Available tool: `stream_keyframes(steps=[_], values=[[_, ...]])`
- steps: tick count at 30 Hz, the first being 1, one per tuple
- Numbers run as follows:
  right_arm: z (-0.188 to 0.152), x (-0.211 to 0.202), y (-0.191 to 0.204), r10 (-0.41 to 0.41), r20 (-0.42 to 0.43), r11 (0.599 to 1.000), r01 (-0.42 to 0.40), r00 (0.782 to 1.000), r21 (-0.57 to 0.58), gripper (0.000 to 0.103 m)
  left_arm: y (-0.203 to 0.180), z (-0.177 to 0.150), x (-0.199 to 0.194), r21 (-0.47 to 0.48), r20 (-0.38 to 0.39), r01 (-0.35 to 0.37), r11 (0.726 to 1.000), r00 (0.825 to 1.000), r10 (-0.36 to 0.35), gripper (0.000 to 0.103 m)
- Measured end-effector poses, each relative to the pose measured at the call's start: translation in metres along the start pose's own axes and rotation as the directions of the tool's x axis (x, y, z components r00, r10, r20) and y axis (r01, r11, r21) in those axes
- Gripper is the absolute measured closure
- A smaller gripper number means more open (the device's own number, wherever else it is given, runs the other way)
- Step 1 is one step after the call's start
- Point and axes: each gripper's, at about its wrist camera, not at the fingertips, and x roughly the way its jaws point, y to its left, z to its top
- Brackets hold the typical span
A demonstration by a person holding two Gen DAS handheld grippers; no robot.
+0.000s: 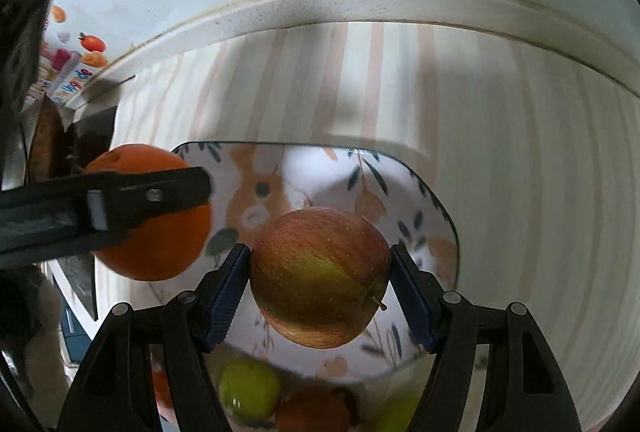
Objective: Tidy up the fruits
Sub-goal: 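Carry both fruits onto the floral plate and open both tools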
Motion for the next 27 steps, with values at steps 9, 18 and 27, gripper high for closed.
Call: stream_keyframes(steps=[9, 18, 27], values=[[0.026, 0.026, 0.003, -0.022, -0.068, 0.999, 0.02, 0.997, -0.026, 0.03, 0.015, 0.01, 0.027, -0.038, -0.084, 0.003, 0.999, 0.996, -0.006, 0.024], [0.035, 0.022, -0.005, 0.015, -0.127, 1.0, -0.011, 0.992, 0.028, 0.008, 0.022, 0.012, 0.037, -0.077, -0.112, -0.017, 0.997, 0.994, 0.009, 0.023], [0.028, -0.007, -0.001, -0.039, -0.114, 0.999, 0.041, 0.993, 0.011, 0.007, 0.017, 0.003, 0.0, -0.01, -0.019, -0.073, 0.997, 0.997, 0.072, 0.018]])
